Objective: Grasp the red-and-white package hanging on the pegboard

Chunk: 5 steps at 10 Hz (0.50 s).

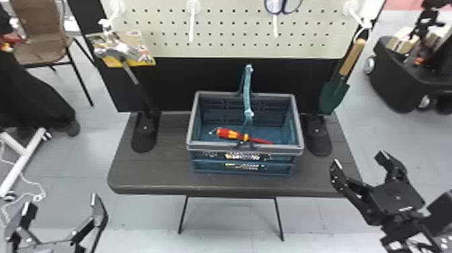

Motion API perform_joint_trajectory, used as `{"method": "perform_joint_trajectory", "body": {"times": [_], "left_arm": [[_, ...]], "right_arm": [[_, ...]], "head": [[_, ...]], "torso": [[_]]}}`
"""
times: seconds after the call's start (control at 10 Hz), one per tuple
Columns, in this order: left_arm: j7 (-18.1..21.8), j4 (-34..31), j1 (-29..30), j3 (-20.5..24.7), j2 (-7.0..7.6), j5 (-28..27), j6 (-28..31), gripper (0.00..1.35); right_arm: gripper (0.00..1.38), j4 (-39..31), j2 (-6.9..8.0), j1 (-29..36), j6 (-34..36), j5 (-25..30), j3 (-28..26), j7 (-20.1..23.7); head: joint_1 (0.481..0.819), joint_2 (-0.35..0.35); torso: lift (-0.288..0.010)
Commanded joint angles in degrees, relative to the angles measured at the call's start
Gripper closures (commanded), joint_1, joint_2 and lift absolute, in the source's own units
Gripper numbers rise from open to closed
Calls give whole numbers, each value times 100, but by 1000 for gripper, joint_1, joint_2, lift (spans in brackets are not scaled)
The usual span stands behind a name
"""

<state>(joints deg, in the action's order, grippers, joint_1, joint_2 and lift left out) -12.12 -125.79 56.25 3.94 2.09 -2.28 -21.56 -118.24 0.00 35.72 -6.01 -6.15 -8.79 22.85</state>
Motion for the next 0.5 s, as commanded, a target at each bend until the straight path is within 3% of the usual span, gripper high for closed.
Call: {"method": "perform_joint_trajectory", "body": {"times": [0.0,0.4], "left_arm": [[0,0,2,-16,11,0,3,272],[0,0,-35,-104,20,0,108,272]], "right_arm": [[214,-24,5,-37,-23,9,0,0],[214,-24,5,-37,-14,18,-9,0]], "head": [[819,8],[819,8]], "torso": [[-100],[-100]]}}
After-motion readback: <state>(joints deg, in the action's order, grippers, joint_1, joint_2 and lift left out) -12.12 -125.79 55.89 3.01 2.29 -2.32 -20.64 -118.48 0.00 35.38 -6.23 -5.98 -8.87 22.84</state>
